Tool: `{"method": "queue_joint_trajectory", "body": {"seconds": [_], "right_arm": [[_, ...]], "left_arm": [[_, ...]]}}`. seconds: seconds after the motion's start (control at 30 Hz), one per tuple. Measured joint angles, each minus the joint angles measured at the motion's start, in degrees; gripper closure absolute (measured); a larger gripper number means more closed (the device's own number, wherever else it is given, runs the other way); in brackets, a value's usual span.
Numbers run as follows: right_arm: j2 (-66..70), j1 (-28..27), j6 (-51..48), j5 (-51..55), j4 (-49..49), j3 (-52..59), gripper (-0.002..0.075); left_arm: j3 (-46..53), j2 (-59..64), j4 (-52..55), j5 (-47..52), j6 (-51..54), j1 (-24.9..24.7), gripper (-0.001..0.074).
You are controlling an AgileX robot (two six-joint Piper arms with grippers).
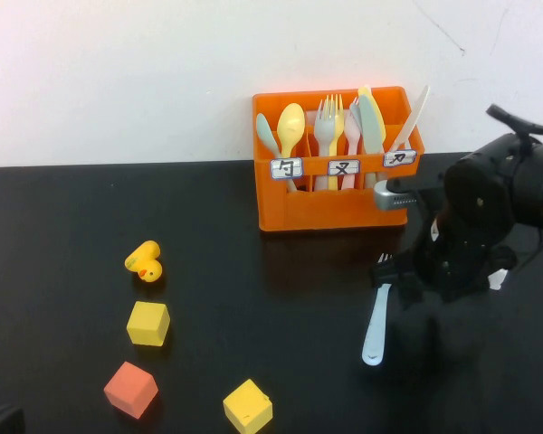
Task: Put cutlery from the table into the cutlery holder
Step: Pick up the fork
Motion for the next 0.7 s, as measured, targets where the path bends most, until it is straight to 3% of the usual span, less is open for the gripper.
{"method": "queue_joint_trajectory", "body": {"seconds": [0.5, 0.7], "right_arm": [[4.74, 1.54, -3.32, -5.51, 11.34, -1.42, 0.0299], [5.6, 2.59, -10.86, -3.71, 11.88, -2.16, 0.0309]], "left_arm": [[0.0, 0.0, 0.0, -0.36, 0.0, 0.0, 0.0736], [0.0, 0.0, 0.0, -0.59, 0.0, 0.0, 0.0736]]}}
